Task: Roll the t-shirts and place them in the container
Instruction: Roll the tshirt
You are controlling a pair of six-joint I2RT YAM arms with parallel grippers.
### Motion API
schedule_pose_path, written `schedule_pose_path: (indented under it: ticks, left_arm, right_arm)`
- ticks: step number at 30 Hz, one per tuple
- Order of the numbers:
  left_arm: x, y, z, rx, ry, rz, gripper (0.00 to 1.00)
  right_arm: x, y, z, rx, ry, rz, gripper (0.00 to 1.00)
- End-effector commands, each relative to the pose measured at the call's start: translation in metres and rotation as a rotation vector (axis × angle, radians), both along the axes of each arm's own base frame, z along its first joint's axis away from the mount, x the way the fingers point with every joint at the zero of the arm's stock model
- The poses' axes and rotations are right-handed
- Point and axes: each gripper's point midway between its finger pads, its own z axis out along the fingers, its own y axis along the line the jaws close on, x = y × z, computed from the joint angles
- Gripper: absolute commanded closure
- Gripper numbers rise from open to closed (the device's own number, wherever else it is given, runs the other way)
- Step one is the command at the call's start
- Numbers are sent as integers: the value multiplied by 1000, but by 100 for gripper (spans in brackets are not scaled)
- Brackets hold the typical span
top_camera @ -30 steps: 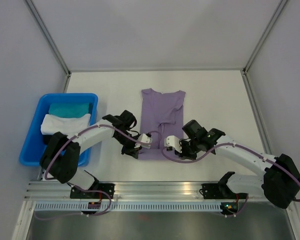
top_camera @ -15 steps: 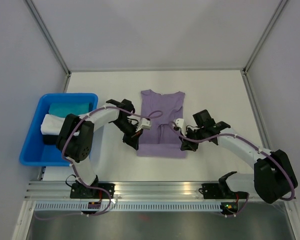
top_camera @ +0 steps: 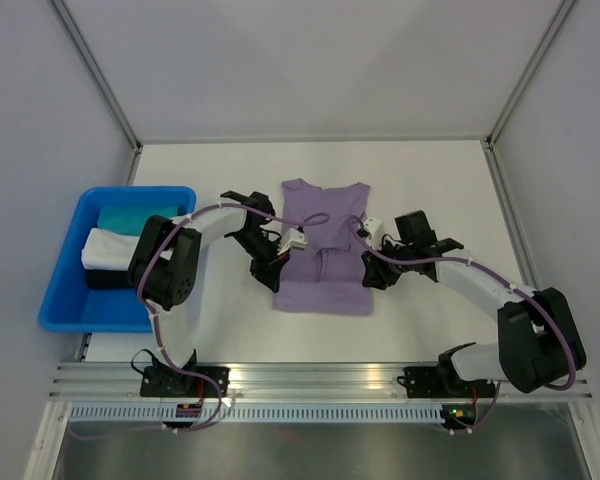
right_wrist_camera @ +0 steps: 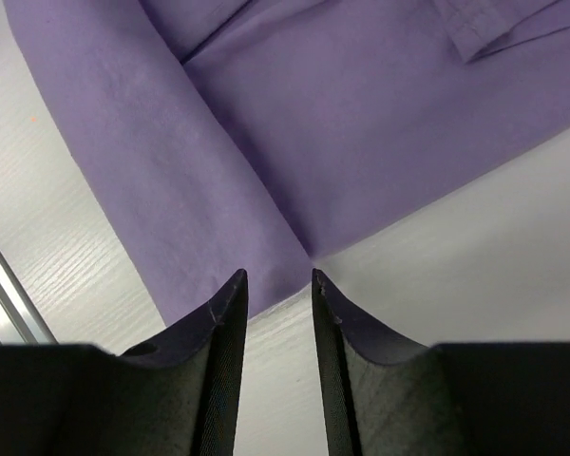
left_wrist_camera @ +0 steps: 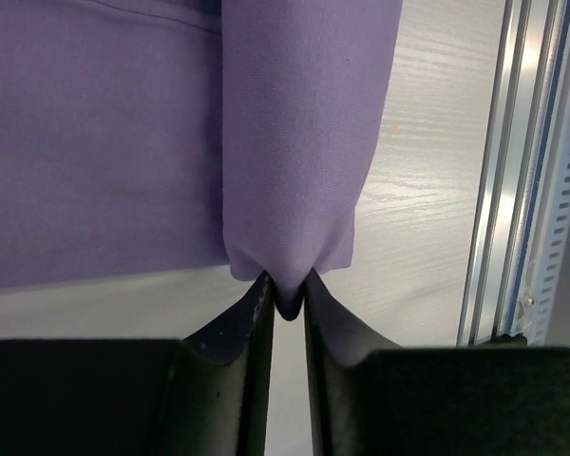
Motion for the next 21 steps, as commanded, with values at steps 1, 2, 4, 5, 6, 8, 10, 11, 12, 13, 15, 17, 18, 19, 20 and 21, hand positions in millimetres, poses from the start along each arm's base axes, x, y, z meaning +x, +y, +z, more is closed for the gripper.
schedule_pose_path:
  ticks: [1,2,4,5,6,8,10,11,12,13,15,17,18,19,20,21]
  left_arm:
    - [11,-3,4,6,-9,39,76]
    - [10,-2,4,8,-7,42,67]
    - [12,2,6,13,-21,48,60]
    - [13,6,7,16,-35,46,58]
    - [17,11,8,14,-45,58,54]
    - [25,17,18,-2,-93,69,53]
    - [39,24,34,-30,-159,100,53]
    - [46,25,42,-41,-213,102,53]
    - [50,24,49,-53,-259,105,53]
    - [45,24,49,-65,-283,100,53]
    - [51,11,75,-126,-484,73,53]
    - [37,17,70,-67,-619,81,53]
    - [38,-1,77,-105,-734,45,51]
    - [20,5,53,-70,-735,20,50]
    - [20,8,56,-49,-819,20,46]
    - [14,-3,54,-77,-871,-18,45]
  right_arm:
    - [15,2,20,43,-57,-52,60]
    - [15,1,24,49,-68,-54,58]
    - [12,0,23,50,-68,-43,57]
    - [9,1,26,59,-71,-36,56]
    - [8,2,28,65,-80,-27,55]
    - [11,1,35,65,-132,-15,55]
    - [13,-3,38,19,-205,19,54]
    - [11,-6,41,-16,-244,41,54]
    - [14,-15,37,-102,-290,36,54]
    - [1,-8,30,-147,-311,105,54]
    - [-13,-10,24,-248,-383,202,54]
    - [-38,1,14,-274,-412,308,54]
    - [-44,2,11,-284,-428,331,54]
    - [-56,2,0,-315,-432,374,54]
    - [-59,2,-1,-321,-452,389,54]
    - [-70,3,-11,-336,-450,441,54]
